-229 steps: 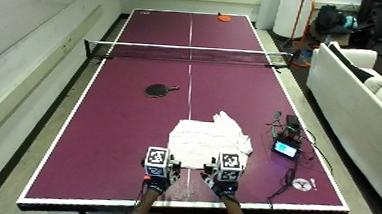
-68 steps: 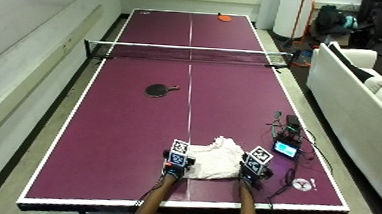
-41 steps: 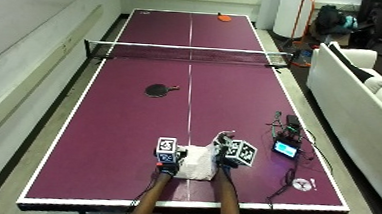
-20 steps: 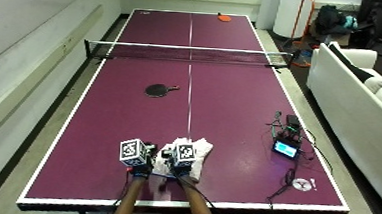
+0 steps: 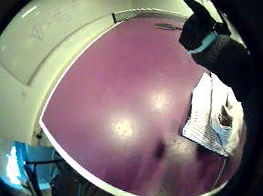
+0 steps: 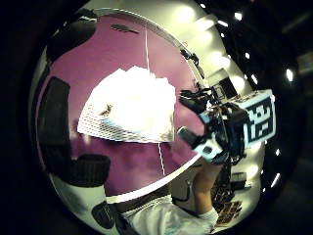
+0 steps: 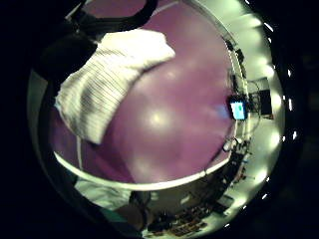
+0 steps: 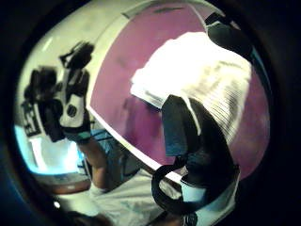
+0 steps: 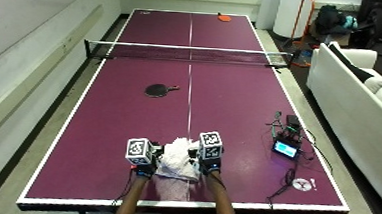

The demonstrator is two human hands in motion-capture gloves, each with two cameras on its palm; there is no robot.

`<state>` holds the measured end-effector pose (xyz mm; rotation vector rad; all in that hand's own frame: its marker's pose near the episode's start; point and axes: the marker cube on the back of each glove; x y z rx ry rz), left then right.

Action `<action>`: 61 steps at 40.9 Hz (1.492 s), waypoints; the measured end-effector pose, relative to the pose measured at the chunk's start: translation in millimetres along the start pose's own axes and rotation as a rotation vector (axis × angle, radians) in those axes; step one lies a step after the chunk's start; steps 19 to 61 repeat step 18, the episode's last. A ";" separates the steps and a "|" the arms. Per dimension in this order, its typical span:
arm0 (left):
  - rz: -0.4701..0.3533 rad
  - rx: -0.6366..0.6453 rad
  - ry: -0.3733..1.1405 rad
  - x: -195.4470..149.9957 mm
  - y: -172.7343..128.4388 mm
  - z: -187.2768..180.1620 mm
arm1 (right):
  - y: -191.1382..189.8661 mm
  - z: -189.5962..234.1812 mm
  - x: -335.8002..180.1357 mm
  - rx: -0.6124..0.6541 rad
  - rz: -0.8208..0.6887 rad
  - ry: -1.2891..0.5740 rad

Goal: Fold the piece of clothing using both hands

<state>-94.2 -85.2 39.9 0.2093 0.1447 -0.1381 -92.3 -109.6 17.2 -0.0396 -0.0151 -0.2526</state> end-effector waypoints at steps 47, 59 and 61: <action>0.131 -0.007 0.026 51.1 9.1 0.1 | 32.7 -11.8 112.0 0.268 0.389 0.049; 0.131 -0.007 0.026 51.1 9.1 0.1 | 32.7 -11.8 112.0 0.268 0.389 0.049; 0.131 -0.007 0.026 51.1 9.1 0.1 | 32.7 -11.8 112.0 0.268 0.389 0.049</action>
